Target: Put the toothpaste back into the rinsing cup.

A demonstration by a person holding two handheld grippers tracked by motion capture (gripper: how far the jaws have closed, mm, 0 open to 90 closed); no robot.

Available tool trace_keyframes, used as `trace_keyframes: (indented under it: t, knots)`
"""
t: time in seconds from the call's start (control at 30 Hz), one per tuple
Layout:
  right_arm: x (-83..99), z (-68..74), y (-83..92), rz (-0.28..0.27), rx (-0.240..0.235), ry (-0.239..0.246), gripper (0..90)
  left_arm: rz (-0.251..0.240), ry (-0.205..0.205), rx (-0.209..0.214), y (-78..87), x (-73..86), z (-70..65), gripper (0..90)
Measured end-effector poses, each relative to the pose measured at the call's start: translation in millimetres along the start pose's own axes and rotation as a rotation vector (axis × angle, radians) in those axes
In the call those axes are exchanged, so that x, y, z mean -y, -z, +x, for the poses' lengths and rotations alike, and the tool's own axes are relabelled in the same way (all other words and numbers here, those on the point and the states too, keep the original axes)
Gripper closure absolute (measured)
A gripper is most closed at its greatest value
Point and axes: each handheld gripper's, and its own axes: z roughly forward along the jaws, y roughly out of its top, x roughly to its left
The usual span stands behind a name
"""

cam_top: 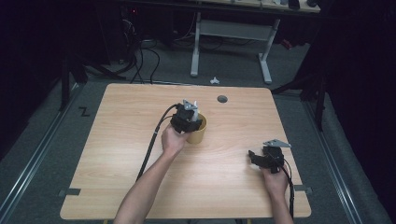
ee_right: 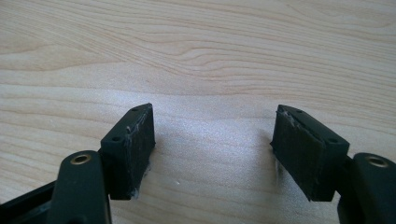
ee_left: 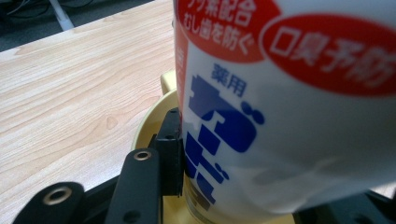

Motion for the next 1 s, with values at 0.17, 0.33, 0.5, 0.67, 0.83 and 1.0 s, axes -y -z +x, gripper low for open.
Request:
trace_keyframes:
  t: [0.17, 0.33, 0.5, 0.67, 0.83, 1.0]
  knots:
    - [0.0, 0.0, 0.0, 0.000, 0.000, 0.000, 30.1, 0.005, -0.004, 0.001, -1.2, 0.8, -0.9, 58.3]
    - [0.0, -0.1, 0.0, 0.000, 0.000, 0.001, 30.1, 0.008, -0.004, 0.004, -2.5, 1.1, -1.4, 58.0]
    - [0.0, -0.1, 0.0, 0.000, 0.000, 0.001, 30.1, -0.001, -0.002, 0.006, -2.2, 1.6, -1.9, 58.6]
    - [0.0, 0.0, 0.0, 0.000, 0.000, 0.001, 30.1, -0.053, -0.013, 0.016, 9.1, -9.6, -4.6, 59.0]
    - [0.0, -0.1, 0.0, 0.000, 0.001, 0.001, 30.1, -0.060, -0.022, 0.012, 13.5, -10.8, -5.9, 60.5]
    - [0.0, 0.0, 0.0, 0.000, 0.000, 0.001, 30.1, -0.055, -0.006, 0.010, 13.7, -9.3, -4.1, 58.3]
